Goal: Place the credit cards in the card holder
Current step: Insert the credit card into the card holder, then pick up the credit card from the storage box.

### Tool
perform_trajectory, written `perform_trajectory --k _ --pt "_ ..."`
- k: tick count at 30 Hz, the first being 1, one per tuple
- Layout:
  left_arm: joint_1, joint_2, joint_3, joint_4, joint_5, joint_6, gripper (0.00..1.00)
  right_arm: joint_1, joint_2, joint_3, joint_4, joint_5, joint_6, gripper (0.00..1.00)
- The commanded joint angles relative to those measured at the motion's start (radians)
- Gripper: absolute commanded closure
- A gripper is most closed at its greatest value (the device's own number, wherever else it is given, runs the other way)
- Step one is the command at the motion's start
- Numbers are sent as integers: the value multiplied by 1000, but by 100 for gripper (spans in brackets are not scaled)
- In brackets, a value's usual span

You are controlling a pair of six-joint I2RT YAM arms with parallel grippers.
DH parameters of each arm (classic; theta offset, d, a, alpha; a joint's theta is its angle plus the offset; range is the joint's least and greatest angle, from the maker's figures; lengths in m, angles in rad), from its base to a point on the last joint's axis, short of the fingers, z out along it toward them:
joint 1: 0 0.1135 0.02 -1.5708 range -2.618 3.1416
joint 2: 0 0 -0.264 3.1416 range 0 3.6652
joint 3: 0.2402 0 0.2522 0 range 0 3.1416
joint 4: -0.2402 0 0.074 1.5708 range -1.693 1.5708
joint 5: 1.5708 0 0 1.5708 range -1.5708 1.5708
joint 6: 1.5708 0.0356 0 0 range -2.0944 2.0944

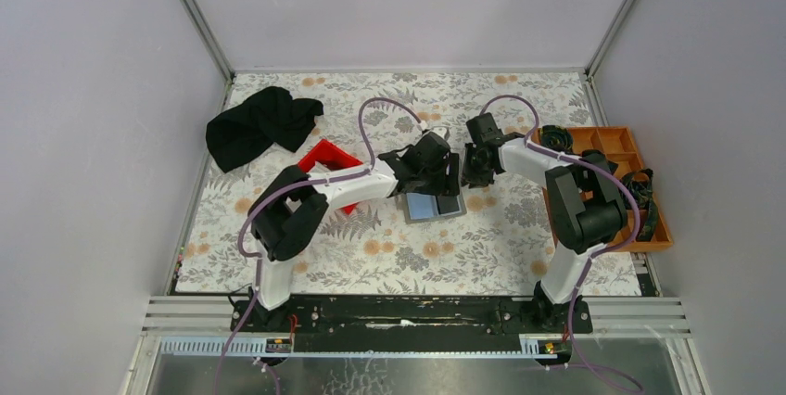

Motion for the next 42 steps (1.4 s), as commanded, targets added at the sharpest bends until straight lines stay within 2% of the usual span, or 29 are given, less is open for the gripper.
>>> perform_trajectory --k 1,9,15,22,30,36,42 --pt "6 -59 19 -23 -57 13 26 7 -82 27 -15 31 -1 69" --pt "13 -216 -21 -51 -192 -28 25 12 -139 103 -60 72 -69 63" --pt "13 -445 -192 -83 -385 -157 25 103 -151 257 -45 -3 -167 57" --pt "11 -692 -365 -195 -545 -328 25 269 28 520 -83 -74 -264 53" --pt "4 -922 -507 -407 -684 -594 27 409 284 851 -131 -196 -360 52" --pt "3 -981 -571 -530 -766 -714 28 461 427 1051 -154 -254 -380 53" --pt "4 -1013 -620 -592 -801 -839 28 491 533 1184 -175 -323 -393 54"
